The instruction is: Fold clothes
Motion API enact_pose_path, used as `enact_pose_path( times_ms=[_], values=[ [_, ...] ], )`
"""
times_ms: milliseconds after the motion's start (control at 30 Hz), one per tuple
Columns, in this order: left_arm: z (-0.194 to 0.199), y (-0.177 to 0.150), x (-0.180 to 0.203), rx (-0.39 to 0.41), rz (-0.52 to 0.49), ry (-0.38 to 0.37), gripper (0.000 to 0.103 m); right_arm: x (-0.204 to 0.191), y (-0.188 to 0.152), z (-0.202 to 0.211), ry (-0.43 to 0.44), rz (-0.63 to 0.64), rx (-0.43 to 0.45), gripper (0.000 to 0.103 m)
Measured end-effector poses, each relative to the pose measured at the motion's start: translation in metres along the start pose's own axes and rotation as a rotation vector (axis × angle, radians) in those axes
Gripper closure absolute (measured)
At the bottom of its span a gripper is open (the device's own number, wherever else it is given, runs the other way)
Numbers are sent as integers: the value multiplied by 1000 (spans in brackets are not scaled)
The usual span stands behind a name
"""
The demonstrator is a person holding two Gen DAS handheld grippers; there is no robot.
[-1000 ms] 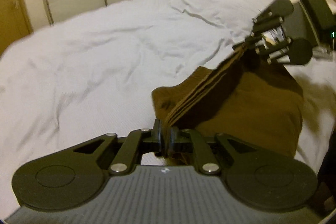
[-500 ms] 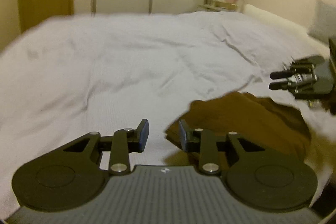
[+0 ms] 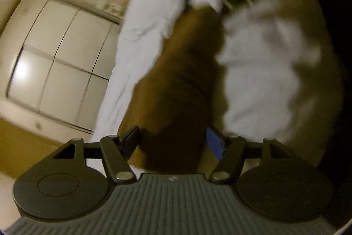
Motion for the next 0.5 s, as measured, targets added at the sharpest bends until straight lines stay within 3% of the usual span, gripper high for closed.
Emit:
enact_pose_path(
  times_ms=[100, 133, 167, 200, 233, 267, 333, 500],
  values=[
    [-29, -6, 7, -76, -87, 53, 42, -14, 4, -25, -32, 147, -26, 38],
    [-37, -9, 5, -100, -85, 59, 47, -18, 5, -32, -43, 195, -34, 40],
    [-41, -13, 2, -117, -57, 55, 62, -21, 4, -38, -51, 232, -40, 42],
    [-43, -17, -3, -134, -22, 46, 75, -20, 3, -43, -52, 248, -45, 55],
    [-42, -21, -7, -143, 8, 39, 78, -17, 0, -46, -51, 250, -56, 81],
    [-39, -26, -9, -140, 32, 29, 81, -13, -3, -49, -51, 246, -76, 95],
    [-31, -31, -11, -123, 76, 2, 84, -5, -9, -50, -45, 215, -87, 101],
    [-26, -43, -7, -109, 114, -34, 85, -12, -15, -36, -40, 204, -95, 101]
  ],
)
Point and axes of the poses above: each gripper's, at about its wrist camera, not at the fingertips, and z roughly against the way its jaws point, x to its right, y to its top, the point moved 5 cm from there along -z, roughly the way its jaws point, and after that the axes turned 8 degrees about z, right-handed, at the moved point
